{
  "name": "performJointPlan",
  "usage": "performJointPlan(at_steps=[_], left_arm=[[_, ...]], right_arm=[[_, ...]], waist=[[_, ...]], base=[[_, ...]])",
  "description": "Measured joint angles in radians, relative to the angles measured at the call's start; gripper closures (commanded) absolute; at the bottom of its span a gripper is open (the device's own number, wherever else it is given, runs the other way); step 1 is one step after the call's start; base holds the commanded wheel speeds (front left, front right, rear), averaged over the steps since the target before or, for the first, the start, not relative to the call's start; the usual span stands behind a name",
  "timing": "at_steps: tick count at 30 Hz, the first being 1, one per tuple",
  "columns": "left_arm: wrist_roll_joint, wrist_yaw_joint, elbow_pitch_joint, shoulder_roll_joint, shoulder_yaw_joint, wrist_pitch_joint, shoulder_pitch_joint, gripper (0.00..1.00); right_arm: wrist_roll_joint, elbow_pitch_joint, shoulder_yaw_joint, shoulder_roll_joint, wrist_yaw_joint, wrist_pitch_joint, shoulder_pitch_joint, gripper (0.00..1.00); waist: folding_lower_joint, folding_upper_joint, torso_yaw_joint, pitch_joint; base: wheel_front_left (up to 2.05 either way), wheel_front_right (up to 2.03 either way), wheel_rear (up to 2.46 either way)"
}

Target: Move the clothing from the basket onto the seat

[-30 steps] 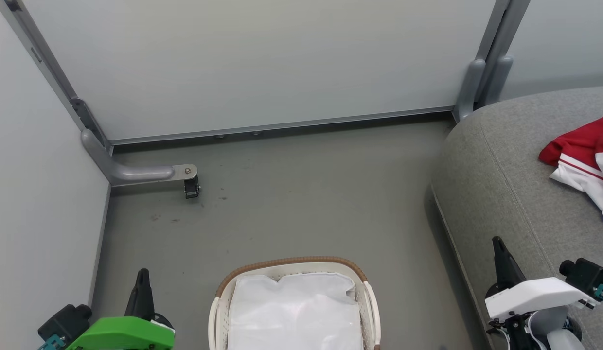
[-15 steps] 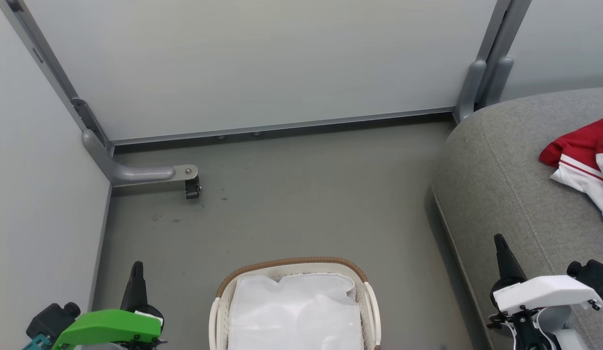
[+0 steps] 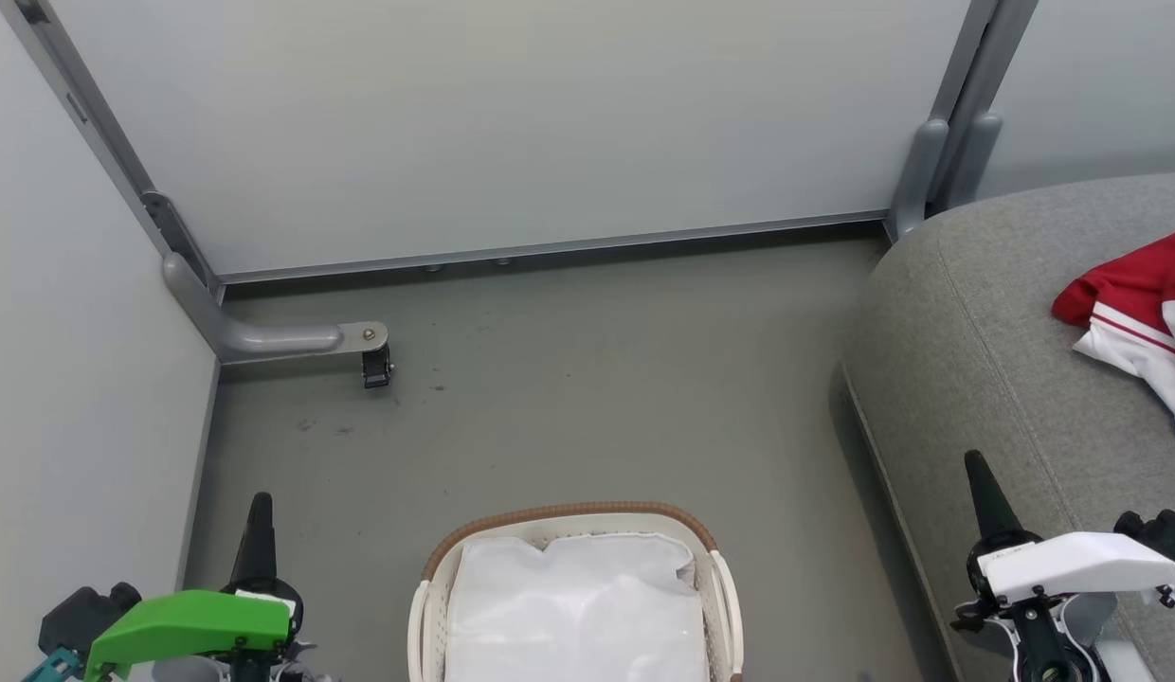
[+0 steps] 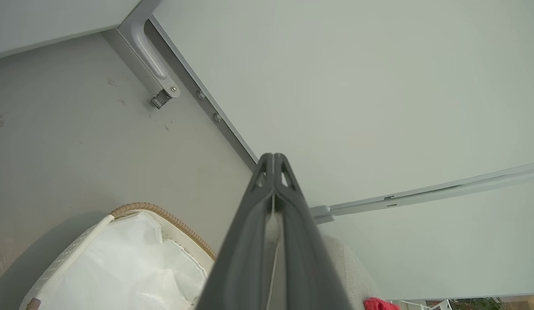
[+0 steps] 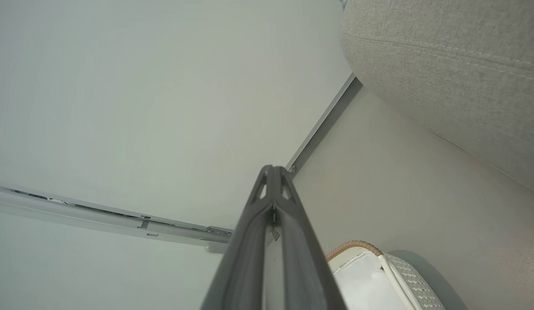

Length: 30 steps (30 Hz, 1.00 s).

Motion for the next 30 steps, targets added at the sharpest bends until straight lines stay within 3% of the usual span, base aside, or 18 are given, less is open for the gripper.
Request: performJointPlan(at_steps=[30], left_arm=[[-0.254, -0.008, -0.030, 0.000, 0.038, 0.071, -0.026, 1.00]], right_arm=[[0.277, -0.034, -0.012, -0.002, 0.000, 0.072, -0.002, 1.00]], waist=[[0.0000, 0.0000, 0.004, -0.005]], base=[[0.00, 0.00, 0.00]])
